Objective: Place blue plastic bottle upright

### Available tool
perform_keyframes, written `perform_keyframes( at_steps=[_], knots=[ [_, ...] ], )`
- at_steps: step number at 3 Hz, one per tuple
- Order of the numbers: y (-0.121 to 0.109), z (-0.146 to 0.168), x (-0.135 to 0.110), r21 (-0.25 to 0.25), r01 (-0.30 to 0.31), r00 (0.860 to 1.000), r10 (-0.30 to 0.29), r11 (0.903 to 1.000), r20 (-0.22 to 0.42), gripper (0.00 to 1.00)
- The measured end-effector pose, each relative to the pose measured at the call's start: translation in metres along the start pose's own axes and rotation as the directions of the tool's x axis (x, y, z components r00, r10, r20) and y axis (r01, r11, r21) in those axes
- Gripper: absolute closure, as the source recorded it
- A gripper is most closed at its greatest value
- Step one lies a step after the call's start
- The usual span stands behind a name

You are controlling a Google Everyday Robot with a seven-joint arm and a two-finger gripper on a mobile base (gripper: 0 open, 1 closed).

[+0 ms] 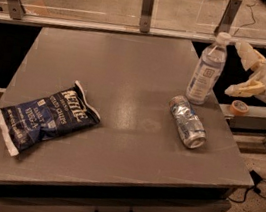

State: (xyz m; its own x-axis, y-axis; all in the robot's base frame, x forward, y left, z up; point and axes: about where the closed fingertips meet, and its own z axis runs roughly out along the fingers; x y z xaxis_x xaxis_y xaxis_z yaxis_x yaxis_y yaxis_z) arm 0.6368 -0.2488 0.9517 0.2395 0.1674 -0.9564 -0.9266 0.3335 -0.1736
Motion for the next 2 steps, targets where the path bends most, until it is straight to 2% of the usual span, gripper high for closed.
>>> perform_keyframes(
  at_steps=[1,2],
  knots=[
    [-0.007,-0.014,-0.018,0.026,0.045,0.999,-0.044,0.9987,-0.025,0.0],
    [-0.018,-0.045,-0.064,0.111,0.155,0.979,-0.138,0.9816,-0.148,0.0]
  ],
)
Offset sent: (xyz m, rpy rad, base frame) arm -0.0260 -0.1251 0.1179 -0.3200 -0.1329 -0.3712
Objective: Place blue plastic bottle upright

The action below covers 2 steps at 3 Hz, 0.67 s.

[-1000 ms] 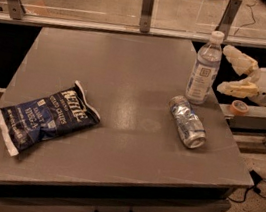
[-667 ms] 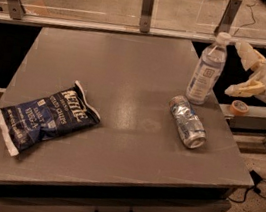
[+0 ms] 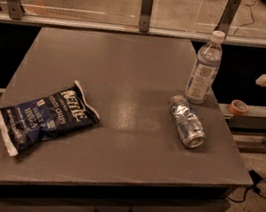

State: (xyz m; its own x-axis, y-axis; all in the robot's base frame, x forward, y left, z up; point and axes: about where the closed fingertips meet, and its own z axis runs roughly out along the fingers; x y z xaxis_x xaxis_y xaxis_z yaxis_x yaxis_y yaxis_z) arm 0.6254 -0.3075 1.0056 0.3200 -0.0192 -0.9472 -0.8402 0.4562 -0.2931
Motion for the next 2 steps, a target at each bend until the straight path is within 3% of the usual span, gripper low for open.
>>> perform_keyframes(
  at_steps=[1,2],
  knots=[
    [-0.01,-0.03,-0.082,0.135,0.188,0.975,-0.169,0.9729,-0.141,0.0],
    [-0.018,-0.024,-0.114,0.194,0.233,0.967,-0.206,0.9528,-0.153,0.0]
  ],
)
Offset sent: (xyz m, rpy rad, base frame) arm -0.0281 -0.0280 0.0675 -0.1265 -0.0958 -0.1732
